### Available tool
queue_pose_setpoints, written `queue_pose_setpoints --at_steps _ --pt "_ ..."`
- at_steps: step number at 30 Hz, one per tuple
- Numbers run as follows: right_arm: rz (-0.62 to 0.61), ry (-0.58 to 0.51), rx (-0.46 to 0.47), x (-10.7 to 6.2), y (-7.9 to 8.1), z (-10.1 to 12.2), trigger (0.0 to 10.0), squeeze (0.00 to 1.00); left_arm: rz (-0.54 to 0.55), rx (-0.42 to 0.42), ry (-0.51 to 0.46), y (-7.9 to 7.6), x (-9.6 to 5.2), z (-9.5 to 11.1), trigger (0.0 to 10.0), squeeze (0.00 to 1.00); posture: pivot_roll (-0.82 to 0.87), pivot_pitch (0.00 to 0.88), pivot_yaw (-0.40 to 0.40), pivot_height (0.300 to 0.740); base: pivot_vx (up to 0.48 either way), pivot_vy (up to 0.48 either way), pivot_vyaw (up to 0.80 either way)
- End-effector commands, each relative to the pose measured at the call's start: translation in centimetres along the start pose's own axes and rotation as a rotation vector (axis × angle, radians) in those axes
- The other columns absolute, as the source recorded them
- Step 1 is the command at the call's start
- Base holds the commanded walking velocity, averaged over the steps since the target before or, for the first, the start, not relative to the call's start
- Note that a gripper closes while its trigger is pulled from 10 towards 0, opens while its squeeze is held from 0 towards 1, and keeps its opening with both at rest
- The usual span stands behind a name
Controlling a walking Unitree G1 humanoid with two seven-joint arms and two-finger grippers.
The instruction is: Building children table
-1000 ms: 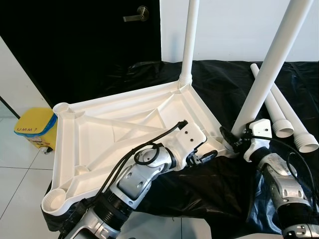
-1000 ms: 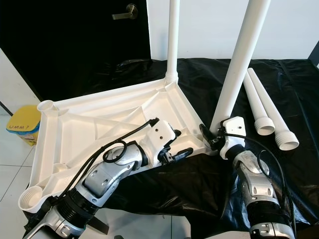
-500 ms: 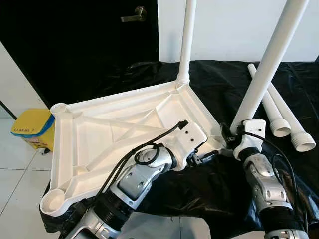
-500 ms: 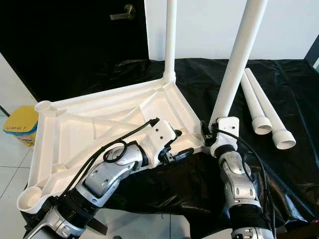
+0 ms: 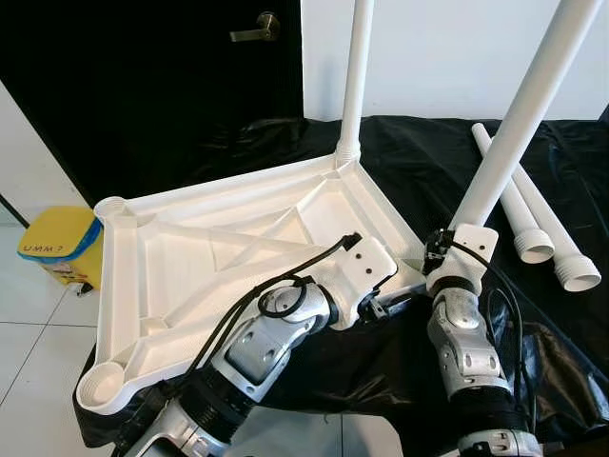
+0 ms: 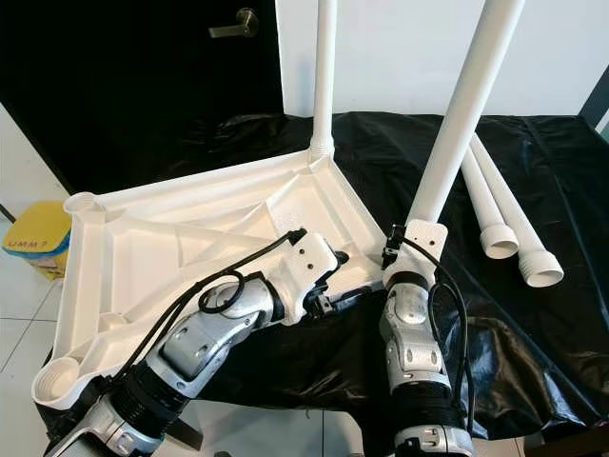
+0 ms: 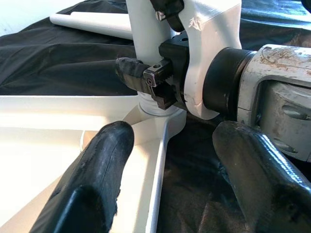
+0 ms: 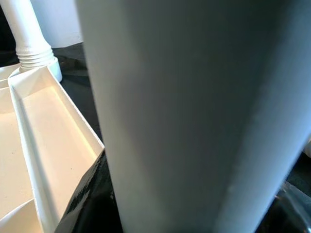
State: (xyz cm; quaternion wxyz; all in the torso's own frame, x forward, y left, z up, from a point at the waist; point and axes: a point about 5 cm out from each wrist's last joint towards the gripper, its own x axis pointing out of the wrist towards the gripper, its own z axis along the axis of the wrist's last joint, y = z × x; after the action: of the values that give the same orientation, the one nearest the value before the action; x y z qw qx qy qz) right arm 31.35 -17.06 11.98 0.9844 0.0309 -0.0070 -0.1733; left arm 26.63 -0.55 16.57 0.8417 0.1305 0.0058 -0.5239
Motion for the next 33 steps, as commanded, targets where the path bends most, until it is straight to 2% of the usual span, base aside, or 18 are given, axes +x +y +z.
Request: queue_pose_setpoints --at_steps 1,10,11,12,13,18,24,25,26,30,33 --pt "-0.023 0.129 -0.019 -0.7 -0.6 -2.6 10.0 0.0 -0.089 -0.003 0.013 -0.8 -0.1 -0.2 10.0 0.0 -0.2 0.031 0.026 0.74 0.0 0.0 0.0" --pt "-0.017 0.084 -0.021 -1.0 -0.1 -2.0 10.0 0.0 -0.087 -0.002 0.012 -0.8 -0.1 -0.2 10.0 0.0 -0.2 0.032 0.024 0.74 0.0 0.0 0.0" --pt "-0.009 0.067 -0.019 -1.0 0.0 -1.7 10.0 0.74 -0.087 -0.003 0.012 -0.8 -0.1 -0.2 10.0 0.0 -0.2 0.033 0.023 0.74 0.0 0.0 0.0" --pt "-0.009 0.067 -0.019 -1.0 0.0 -1.7 10.0 0.74 -0.087 -0.003 0.012 -0.8 -0.1 -0.2 10.0 0.0 -0.2 0.033 0.023 0.74 0.0 0.0 0.0" --pt "0.002 0.05 -0.015 -1.0 0.1 -1.5 10.0 1.0 -0.085 -0.004 0.012 -0.8 -0.1 -0.2 10.0 0.0 -0.2 0.033 0.022 0.74 0.0 0.0 0.0" --pt "0.057 -0.013 -0.013 -1.5 -0.2 -0.8 10.0 1.0 -0.078 -0.005 0.013 -0.7 -0.2 -0.2 10.0 0.0 -0.2 0.035 0.019 0.74 0.0 0.0 0.0" --pt "0.113 -0.016 -0.015 -2.6 -0.8 -1.1 10.0 1.0 -0.068 -0.004 0.018 -0.4 -0.3 -0.4 10.0 0.0 -0.2 0.041 0.019 0.74 0.0 0.0 0.0" --pt "0.128 -0.013 -0.024 -2.9 -1.0 -1.2 10.0 0.15 -0.062 -0.004 0.02 -0.2 -0.4 -0.4 10.0 0.0 -0.2 0.045 0.019 0.74 0.0 0.0 0.0" --pt "0.144 -0.005 -0.028 -3.2 -1.2 -1.4 10.0 0.0 -0.055 -0.002 0.023 0.0 -0.4 -0.5 10.0 0.0 -0.2 0.046 0.019 0.74 0.0 0.0 0.0" --pt "0.193 0.026 -0.04 -4.4 -1.7 -2.1 10.0 0.0 0.018 0.015 0.047 1.7 -0.9 -1.0 10.0 0.0 -0.21 0.057 0.024 0.74 0.0 0.0 0.0" --pt "0.204 0.032 -0.042 -4.6 -1.8 -2.2 10.0 0.0 0.036 0.019 0.053 2.1 -1.0 -1.1 10.0 0.0 -0.21 0.057 0.024 0.74 0.0 0.0 0.0"
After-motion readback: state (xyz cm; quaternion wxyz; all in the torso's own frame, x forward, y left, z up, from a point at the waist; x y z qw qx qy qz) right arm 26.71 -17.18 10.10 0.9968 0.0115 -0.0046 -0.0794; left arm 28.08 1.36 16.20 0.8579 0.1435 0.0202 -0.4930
